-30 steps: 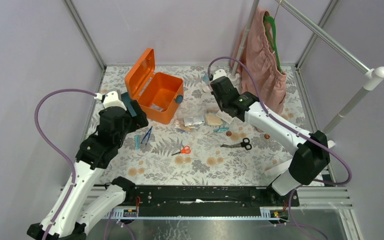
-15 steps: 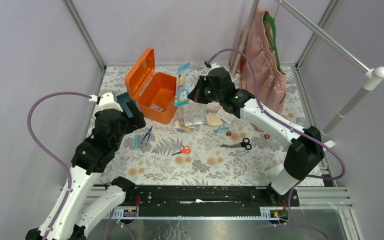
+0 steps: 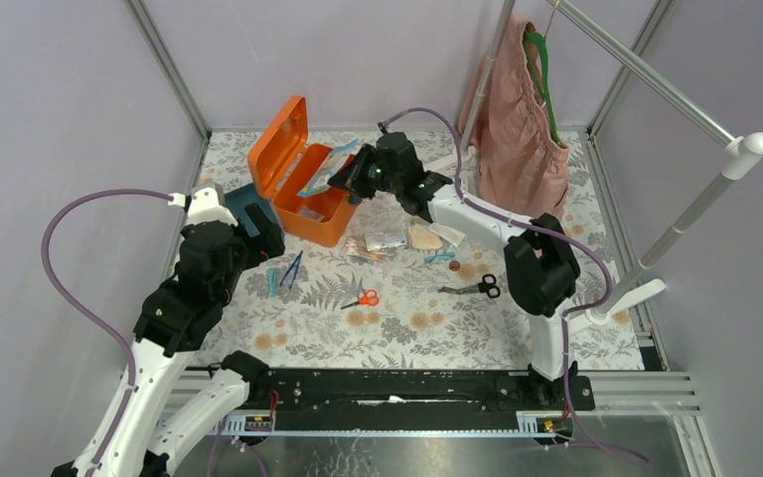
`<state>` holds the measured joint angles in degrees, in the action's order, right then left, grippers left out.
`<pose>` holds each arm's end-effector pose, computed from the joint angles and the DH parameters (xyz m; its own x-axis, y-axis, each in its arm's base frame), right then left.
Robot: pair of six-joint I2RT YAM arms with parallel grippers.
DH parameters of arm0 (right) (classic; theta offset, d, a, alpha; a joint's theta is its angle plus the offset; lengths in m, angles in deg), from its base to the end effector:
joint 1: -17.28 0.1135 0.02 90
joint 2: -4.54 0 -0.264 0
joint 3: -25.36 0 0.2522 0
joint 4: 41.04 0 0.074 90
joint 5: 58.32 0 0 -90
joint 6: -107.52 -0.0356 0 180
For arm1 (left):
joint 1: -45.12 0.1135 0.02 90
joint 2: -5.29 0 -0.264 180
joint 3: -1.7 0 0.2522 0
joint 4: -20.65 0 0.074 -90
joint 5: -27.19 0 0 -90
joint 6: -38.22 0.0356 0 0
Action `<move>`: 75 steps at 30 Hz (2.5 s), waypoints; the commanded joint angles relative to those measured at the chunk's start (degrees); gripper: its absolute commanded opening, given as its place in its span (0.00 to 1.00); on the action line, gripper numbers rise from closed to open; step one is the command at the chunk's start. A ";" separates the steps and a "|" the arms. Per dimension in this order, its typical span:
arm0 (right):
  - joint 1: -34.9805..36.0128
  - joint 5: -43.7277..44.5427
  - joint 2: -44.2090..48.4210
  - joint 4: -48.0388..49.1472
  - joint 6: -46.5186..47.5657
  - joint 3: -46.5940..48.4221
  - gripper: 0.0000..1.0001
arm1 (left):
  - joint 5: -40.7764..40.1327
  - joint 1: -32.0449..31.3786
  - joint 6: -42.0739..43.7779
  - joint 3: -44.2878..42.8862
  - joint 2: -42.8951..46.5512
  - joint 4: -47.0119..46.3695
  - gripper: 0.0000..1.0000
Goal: Organize the medicine kit
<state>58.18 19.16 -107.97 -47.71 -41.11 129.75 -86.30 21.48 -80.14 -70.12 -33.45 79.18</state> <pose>0.3547 0.3174 0.2940 -0.7815 0.4258 -0.4561 -0.2505 0.4554 0.8543 0.1172 -0.0358 0.3705 -0.3645 -0.3160 -0.8759 -0.1535 0.9482 -0.2782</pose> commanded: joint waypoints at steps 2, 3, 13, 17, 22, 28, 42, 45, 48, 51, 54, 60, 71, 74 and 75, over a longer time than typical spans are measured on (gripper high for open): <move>2.01 -0.92 -6.73 0.83 -0.52 12.84 0.24 | -1.60 -0.18 0.65 -0.72 0.62 0.93 0.99; 2.22 -0.90 -7.21 -0.54 0.43 13.74 0.29 | -1.70 -0.18 0.74 -0.80 0.54 0.93 0.99; 1.72 5.15 4.51 -9.97 19.02 5.79 0.42 | -3.13 -0.13 1.88 -0.48 0.14 0.84 0.99; -0.30 7.09 12.13 -11.86 23.20 -2.55 0.45 | -3.08 -0.18 2.08 -0.30 -0.37 0.26 0.99; -5.46 8.94 20.71 -14.29 24.79 -13.81 0.49 | -1.89 -0.18 1.82 -0.04 -1.21 -0.91 0.99; -10.61 15.22 27.29 -19.80 26.75 -22.89 0.61 | -0.92 -0.17 1.51 0.53 -1.78 -1.71 0.99; -3.96 11.56 29.71 -5.15 5.20 -41.89 0.66 | 1.57 -0.18 0.08 1.90 -3.05 -3.63 0.99; 0.47 16.33 28.64 0.10 -3.63 -45.33 0.67 | 1.98 -0.18 0.14 1.90 -3.26 -3.65 0.99; 3.34 21.32 26.84 4.02 -10.20 -46.83 0.70 | 2.11 -0.18 0.38 1.98 -3.11 -3.69 0.99; 3.57 23.76 24.36 6.22 -14.43 -47.37 0.71 | 2.21 -0.18 0.45 2.03 -2.84 -3.69 0.99; 3.66 25.43 21.58 7.77 -16.69 -47.31 0.71 | 2.35 -0.18 0.57 1.90 -2.71 -3.64 0.99; 3.66 26.74 16.25 11.90 -21.65 -47.31 0.72 | 2.48 -0.18 1.09 1.85 -2.77 -3.65 0.99; 3.74 36.23 9.37 13.43 -27.85 -46.25 0.71 | 1.66 -0.18 2.03 1.82 -2.48 -2.96 0.99; 3.74 38.35 8.01 12.86 -28.41 -45.00 0.71 | 1.17 -0.18 2.33 1.73 -2.51 -2.72 0.99; 3.75 38.86 7.52 12.70 -28.53 -44.53 0.71 | 0.98 -0.18 2.34 1.73 -2.43 -2.61 0.99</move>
<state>61.74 50.70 -97.41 -31.80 -67.91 83.70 -84.66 21.48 -79.05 -68.79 -36.46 78.00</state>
